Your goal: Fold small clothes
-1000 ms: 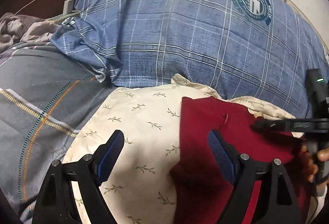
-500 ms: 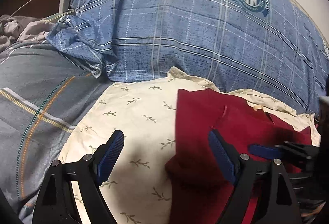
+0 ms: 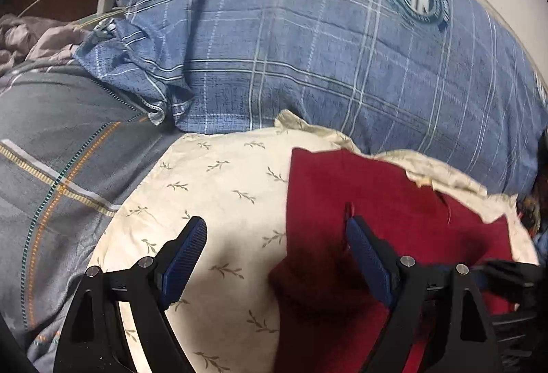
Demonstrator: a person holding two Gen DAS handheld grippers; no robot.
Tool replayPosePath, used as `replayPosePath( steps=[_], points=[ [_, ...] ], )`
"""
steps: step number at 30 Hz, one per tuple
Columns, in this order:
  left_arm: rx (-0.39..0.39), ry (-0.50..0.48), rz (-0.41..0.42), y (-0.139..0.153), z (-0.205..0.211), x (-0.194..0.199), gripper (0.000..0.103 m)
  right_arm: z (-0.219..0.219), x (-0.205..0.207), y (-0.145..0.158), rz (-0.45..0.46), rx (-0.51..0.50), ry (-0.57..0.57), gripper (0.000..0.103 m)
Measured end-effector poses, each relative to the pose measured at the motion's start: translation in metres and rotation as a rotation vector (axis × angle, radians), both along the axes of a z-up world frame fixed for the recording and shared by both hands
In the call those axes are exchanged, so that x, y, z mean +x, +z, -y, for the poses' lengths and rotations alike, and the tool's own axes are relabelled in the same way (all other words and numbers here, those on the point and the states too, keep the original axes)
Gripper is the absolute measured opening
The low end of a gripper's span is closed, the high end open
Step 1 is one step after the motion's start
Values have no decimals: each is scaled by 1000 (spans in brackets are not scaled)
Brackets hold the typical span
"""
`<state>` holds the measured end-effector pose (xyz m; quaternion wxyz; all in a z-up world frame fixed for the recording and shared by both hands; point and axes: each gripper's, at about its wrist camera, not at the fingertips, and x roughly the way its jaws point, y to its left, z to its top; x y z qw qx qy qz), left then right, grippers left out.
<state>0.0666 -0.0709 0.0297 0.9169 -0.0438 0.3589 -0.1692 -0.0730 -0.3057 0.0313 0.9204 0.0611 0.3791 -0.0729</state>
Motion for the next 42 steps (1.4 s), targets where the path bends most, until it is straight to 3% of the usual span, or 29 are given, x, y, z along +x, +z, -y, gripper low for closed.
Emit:
replayPosePath(
  steps=[2,5,8,10,11,12,13,14,16,18,24,25,28,31,35,40,42],
  points=[
    [14,-8,18,2,3,-3,83,9,-41,16,41,-49,-81,44],
    [14,-7,19,1,6,-3,83,25,-104,33,31,-219,-250,55],
    [-9,-7,-12,-4,7,-1,83,46,-139,31,-61,-347,-367,64],
    [-13,-2,-24,-6,9,0,83,62,-138,18,-130,-437,-423,64],
    [-7,0,-26,-8,10,0,83,66,-138,14,-139,-462,-433,58],
    [2,1,-25,-9,12,0,83,72,-135,9,-145,-469,-442,43],
    [13,2,-22,-10,13,-1,83,77,-133,9,-142,-434,-440,7],
    [24,2,-20,-10,13,-1,83,79,-137,13,-113,-394,-446,6],
    [38,3,-20,-11,14,-3,83,78,-153,29,-10,-313,-459,6],
    [35,1,-22,-12,15,-2,83,76,-171,39,29,-309,-496,6],
    [56,-14,-35,-14,20,-1,83,89,-191,7,-106,-218,-536,8],
    [57,-16,-31,-13,19,-2,83,87,-193,6,-114,-209,-527,12],
    [44,-14,-18,-8,15,-4,83,75,-204,23,-61,-205,-529,46],
    [3,-17,-23,-5,12,-5,83,69,-205,49,19,-232,-574,47],
    [-9,-38,-21,-3,19,-7,83,78,-169,64,112,-124,-476,45],
    [75,-81,-19,-11,43,-6,83,96,-80,26,18,-108,-391,36],
    [110,-85,-27,-16,51,-2,83,109,-62,12,-13,-144,-428,36]
  ],
)
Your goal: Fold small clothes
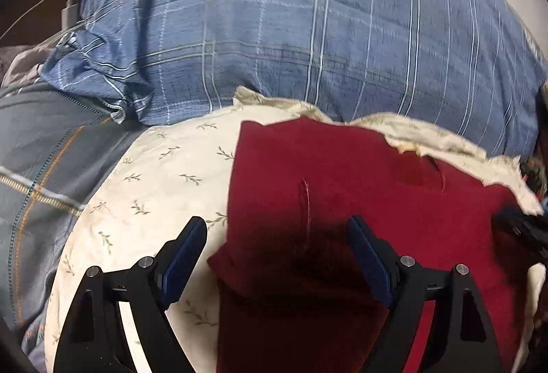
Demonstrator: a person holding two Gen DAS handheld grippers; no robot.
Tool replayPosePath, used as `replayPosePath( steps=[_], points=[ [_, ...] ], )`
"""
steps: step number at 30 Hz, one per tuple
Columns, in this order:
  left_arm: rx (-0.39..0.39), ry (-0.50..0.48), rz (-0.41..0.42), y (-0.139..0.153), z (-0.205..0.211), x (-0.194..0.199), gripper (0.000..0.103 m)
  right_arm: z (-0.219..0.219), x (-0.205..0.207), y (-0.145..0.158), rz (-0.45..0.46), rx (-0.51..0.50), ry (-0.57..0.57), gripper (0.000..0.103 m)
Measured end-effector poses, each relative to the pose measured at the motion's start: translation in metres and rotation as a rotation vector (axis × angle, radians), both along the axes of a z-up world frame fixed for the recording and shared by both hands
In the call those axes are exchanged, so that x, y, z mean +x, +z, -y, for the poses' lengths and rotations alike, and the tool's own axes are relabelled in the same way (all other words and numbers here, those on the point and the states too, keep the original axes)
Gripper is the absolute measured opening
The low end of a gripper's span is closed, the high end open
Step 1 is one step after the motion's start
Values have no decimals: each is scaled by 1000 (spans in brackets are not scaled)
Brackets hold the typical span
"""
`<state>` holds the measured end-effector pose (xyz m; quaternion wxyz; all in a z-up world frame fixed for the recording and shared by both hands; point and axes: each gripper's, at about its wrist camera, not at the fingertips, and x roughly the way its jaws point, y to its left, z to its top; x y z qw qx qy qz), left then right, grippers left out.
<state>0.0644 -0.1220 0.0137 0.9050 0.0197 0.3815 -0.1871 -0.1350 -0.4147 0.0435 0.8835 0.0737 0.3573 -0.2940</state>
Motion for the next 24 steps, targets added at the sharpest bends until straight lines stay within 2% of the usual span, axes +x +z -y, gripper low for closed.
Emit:
replayPosePath(
  steps=[2,4,6,7,10,12,13,16,19,21,22,24],
  points=[
    [27,6,-20,-7,5,5,83,18,12,-14,-16,5,-55,36],
    [36,4,-48,-13,8,10,83,31,13,-18,17,29,-81,36],
    [28,5,-49,-12,9,12,83,24,12,-14,-4,24,-85,36],
    [26,6,-44,-11,9,12,83,18,9,-10,-7,23,-82,40],
    [32,5,-38,-11,9,10,83,-2,-22,5,45,10,-76,41],
    [37,5,-21,-9,9,6,83,-9,-49,6,61,-23,-124,47],
    [40,5,-13,-8,9,3,83,-9,-59,2,56,-29,-146,50],
    [46,4,1,-4,8,-7,83,4,-70,-23,-43,43,-165,50],
    [33,5,21,5,-2,-27,83,-15,-81,-6,23,29,-145,51],
    [29,10,42,12,-9,-43,83,-29,-90,3,77,50,-128,55],
    [29,9,51,16,-12,-50,83,-36,-94,5,90,54,-125,60],
    [28,8,63,25,-18,-66,83,-54,-98,4,98,58,-96,63]
  ],
)
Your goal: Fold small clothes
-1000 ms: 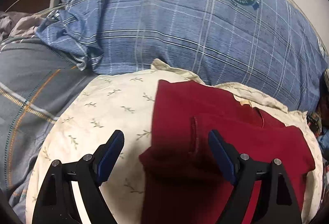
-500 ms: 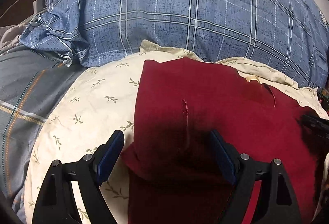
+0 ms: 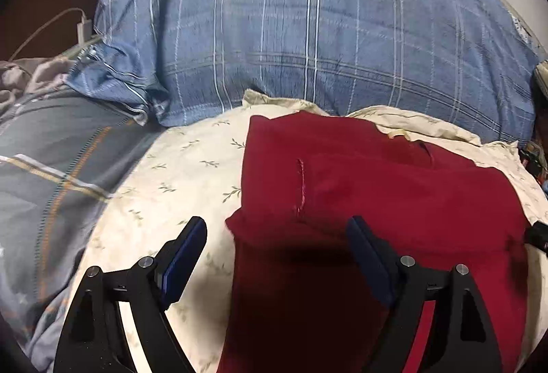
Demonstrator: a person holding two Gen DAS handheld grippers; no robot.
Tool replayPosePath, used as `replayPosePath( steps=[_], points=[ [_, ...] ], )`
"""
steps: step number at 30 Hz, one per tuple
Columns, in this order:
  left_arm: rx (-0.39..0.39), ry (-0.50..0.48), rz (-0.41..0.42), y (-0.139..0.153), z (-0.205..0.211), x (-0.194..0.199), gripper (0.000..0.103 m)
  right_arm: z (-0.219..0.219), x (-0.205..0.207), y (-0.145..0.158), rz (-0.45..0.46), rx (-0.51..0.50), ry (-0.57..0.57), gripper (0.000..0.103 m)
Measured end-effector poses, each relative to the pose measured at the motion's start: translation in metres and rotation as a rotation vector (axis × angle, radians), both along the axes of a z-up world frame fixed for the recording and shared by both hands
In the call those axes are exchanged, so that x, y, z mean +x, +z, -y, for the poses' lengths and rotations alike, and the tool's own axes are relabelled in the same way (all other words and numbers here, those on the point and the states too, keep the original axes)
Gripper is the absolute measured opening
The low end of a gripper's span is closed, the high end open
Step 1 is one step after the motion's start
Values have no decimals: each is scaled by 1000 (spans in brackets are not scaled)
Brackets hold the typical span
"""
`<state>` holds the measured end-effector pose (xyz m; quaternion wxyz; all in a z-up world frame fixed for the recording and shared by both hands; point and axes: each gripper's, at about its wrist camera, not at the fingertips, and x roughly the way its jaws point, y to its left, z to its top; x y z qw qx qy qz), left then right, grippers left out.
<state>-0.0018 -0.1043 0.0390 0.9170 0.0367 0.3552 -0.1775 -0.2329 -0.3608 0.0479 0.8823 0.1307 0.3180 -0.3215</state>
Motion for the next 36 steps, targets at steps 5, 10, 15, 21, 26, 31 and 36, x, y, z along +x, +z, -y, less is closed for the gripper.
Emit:
replayPosePath(
  steps=[5,10,15,21,26,31,36],
  points=[
    [-40,23,24,16,-19,-37,84,-32,-15,-6,-2,4,42,64],
    [-29,62,9,16,-34,-64,84,-45,-30,-10,13,23,60,72],
    [-43,42,50,17,-39,-81,84,-53,-37,-20,14,7,67,72],
    [-160,-18,113,3,-52,-88,84,-63,-37,-26,-30,-9,73,72],
    [-11,-5,124,-1,-47,-84,84,-67,-34,-27,-25,1,68,72],
    [3,-32,107,1,-46,-93,84,-76,-27,-24,-17,-4,78,72],
    [-27,-9,72,7,-48,-87,84,-87,-22,-23,-24,-23,90,74]
  ],
)
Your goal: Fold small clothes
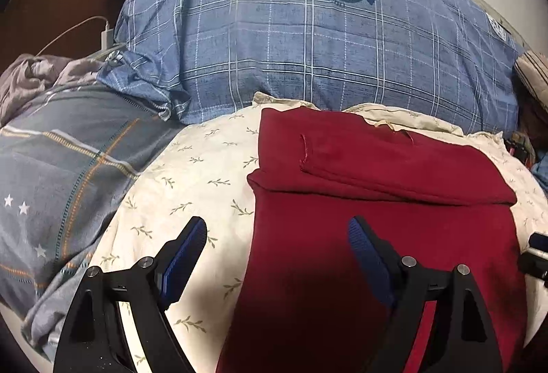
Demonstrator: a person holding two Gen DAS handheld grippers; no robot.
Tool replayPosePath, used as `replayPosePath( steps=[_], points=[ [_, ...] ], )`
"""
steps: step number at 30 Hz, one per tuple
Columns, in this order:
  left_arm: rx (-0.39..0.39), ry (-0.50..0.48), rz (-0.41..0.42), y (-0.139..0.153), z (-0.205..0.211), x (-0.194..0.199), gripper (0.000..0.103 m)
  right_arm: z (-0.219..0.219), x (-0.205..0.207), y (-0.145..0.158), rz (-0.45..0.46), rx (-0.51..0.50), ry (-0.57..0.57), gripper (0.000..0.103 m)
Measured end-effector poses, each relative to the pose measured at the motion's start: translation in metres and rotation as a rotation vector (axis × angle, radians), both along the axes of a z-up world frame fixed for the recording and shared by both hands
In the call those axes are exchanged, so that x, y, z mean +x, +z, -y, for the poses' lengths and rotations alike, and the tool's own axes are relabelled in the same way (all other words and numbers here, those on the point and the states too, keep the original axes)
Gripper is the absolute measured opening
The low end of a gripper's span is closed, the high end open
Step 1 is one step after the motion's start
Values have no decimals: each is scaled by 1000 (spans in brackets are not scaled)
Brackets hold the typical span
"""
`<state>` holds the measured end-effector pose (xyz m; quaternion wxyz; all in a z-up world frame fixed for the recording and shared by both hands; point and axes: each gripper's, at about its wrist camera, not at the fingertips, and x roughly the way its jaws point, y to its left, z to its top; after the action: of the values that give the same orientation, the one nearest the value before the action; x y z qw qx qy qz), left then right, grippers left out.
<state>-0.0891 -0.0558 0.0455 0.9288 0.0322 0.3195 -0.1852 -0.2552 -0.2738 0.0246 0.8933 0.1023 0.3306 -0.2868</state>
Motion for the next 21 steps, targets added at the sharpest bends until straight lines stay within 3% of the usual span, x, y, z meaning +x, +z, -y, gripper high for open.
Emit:
replayPosePath(
  steps=[12,21],
  points=[
    [-2,103,-24,1,-9,3,84,-12,3,-6,-22,14,9,74],
    [3,101,-49,-2,-6,9,84,-17,-3,-2,-33,6,-1,74]
  ],
)
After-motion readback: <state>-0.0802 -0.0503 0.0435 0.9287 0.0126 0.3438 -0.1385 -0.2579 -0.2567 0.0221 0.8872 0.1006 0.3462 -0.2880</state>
